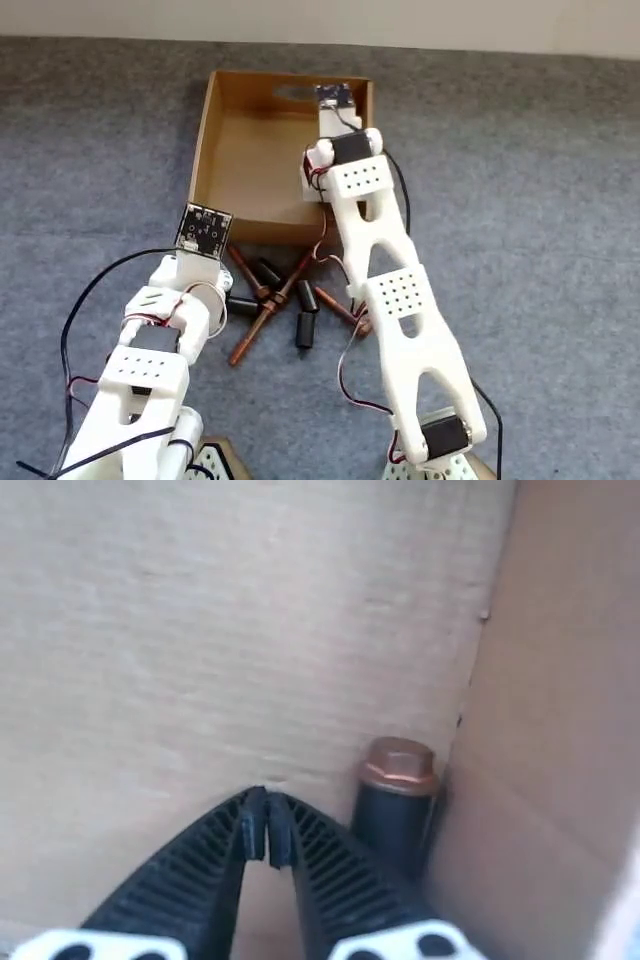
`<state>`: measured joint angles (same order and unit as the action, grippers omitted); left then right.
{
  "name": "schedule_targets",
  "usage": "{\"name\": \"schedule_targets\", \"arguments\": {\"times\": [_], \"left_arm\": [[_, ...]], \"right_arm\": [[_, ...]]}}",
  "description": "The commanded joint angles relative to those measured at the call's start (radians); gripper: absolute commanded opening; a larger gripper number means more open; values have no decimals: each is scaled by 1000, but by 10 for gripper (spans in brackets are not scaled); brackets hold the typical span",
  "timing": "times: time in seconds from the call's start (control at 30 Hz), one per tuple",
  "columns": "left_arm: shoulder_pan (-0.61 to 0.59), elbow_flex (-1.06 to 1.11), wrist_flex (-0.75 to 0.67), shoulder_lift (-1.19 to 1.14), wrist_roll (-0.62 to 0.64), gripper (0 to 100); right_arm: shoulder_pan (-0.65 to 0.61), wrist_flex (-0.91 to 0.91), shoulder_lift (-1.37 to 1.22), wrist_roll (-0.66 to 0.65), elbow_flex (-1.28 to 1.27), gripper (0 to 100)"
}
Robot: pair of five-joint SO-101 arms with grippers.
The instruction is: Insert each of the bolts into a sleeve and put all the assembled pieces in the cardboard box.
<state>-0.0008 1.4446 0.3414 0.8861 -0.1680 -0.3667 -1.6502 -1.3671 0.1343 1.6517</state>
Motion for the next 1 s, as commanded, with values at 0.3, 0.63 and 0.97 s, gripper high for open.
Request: {"name": "schedule_targets", "arguments": {"times": [0.3, 0.63, 0.97], "left_arm": [[-8, -2, -51, 16, -9, 34], [-8, -2, -51, 16, -9, 34], [-10, -2, -51, 16, -9, 34]], "right_arm": [[21, -48, 317, -8, 111, 9], [24, -114, 440, -8, 108, 9], [15, -119, 475, -8, 105, 9]]}}
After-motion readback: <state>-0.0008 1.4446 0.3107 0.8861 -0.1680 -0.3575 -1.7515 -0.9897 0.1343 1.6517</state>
